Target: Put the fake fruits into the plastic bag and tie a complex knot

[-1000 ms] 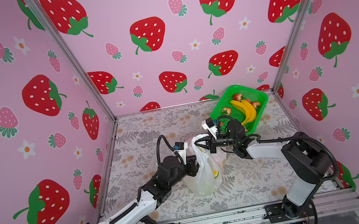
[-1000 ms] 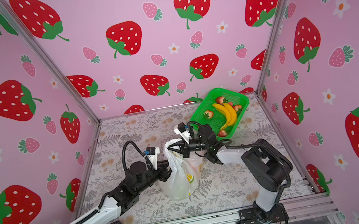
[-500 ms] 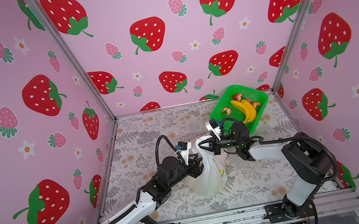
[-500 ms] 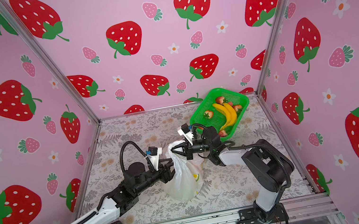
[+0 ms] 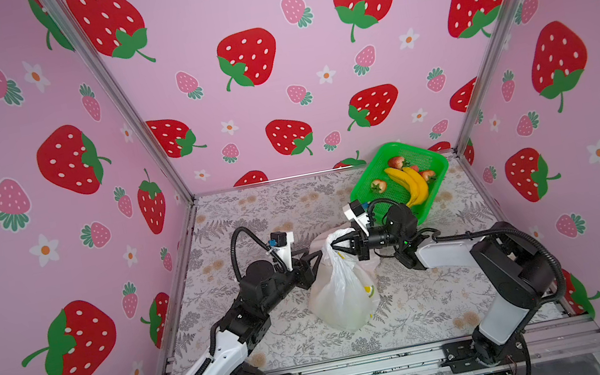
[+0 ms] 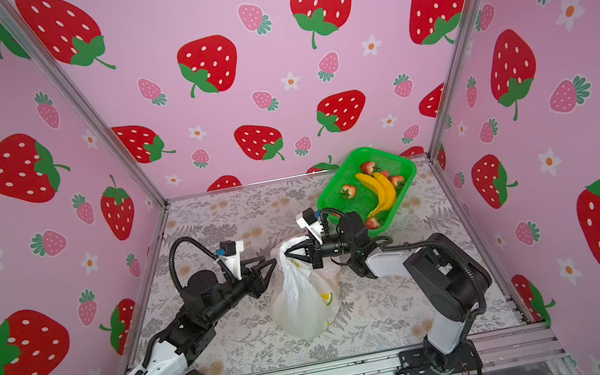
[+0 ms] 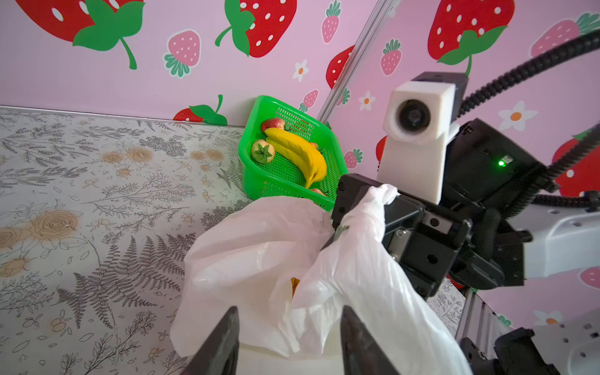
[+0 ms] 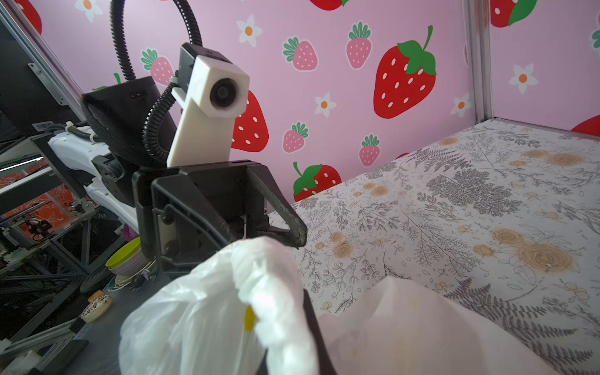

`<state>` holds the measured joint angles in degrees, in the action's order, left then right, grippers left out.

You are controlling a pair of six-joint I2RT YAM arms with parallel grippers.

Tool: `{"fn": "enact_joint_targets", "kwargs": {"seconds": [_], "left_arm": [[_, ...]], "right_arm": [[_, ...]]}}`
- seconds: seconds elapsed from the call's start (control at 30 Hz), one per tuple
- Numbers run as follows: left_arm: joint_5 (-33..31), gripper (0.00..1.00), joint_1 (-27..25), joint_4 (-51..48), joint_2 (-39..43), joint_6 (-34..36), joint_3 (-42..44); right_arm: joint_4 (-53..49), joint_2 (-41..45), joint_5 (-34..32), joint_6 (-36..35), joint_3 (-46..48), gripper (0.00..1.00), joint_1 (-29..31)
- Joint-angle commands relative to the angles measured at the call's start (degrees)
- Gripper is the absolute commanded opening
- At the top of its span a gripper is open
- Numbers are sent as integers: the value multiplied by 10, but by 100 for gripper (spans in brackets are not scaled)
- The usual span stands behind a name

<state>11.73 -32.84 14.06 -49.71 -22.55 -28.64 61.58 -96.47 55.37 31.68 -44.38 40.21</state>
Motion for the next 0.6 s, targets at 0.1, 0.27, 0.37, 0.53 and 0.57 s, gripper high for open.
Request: {"fn": "enact_joint_targets", "kwargs": {"seconds": [0.1,0.27,0.37,0.53,0.57], "left_arm": [[44,49,4,5,-29,-6,-8],[59,50,3,13,-56,-4,-18],[69,52,4,18,-67,-2,-23],[84,55,3,26,-91,-1,-31],[86,55,3,25,-95,0,-34]], "right_arm": [[-5,-10,6,-9,-11,0,4],[-6,-11,5,-10,-15,0,6],[-12,-11,4,-14,-17,0,5],[-17,-11,3,-16,-23,0,6],[-17,-11,4,-16,-24,0,7]]}}
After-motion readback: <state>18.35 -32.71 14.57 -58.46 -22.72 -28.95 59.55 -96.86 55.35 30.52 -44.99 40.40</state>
